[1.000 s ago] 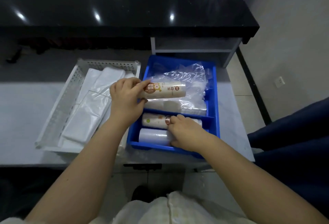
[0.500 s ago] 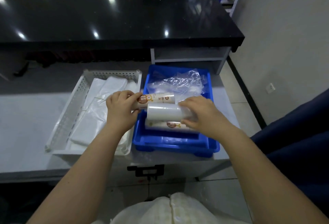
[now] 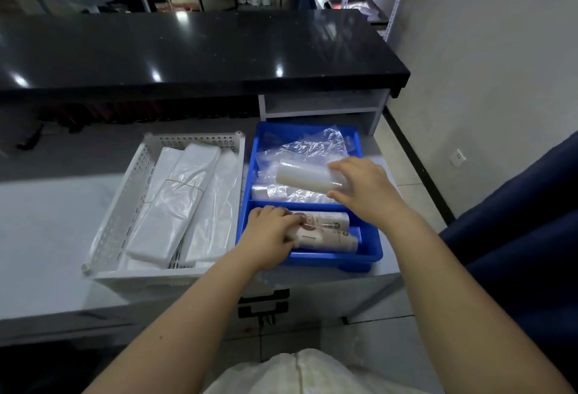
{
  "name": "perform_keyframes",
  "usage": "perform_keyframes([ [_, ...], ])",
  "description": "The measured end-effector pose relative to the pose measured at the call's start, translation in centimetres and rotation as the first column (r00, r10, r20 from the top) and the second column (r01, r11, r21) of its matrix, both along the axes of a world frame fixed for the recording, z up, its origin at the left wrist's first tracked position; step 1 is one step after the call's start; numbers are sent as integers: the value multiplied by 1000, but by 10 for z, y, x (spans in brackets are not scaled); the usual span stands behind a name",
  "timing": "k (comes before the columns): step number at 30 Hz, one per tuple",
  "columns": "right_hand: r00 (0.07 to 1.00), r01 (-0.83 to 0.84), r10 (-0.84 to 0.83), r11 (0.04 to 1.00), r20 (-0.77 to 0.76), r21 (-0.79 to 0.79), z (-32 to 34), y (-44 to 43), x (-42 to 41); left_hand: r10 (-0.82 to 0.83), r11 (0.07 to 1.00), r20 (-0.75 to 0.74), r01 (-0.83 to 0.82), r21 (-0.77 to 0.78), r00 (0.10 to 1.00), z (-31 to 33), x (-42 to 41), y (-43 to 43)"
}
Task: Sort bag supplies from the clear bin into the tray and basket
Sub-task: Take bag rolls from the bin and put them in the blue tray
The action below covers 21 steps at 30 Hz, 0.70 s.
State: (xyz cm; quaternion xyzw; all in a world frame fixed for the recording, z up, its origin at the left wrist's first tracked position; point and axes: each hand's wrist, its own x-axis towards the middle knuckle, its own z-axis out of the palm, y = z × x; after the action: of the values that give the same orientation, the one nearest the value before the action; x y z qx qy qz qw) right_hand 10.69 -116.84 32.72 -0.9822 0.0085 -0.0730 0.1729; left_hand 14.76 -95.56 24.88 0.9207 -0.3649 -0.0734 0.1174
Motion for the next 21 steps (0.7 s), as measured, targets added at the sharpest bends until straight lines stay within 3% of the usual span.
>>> perform_keyframes([
  [4,999,-1,2,1000,-51,16,-18,8,-6,29,995,-6,-29,-96,1000,4,1,15],
  [12,999,-17,18,1000,-47,16,-33,26,3,271,944,216,-214,-252,938,32,16,71],
  [21,968,-142,135,990,-213,-18,-60,61,-6,370,908,204,-306,-288,906,35,3,90],
])
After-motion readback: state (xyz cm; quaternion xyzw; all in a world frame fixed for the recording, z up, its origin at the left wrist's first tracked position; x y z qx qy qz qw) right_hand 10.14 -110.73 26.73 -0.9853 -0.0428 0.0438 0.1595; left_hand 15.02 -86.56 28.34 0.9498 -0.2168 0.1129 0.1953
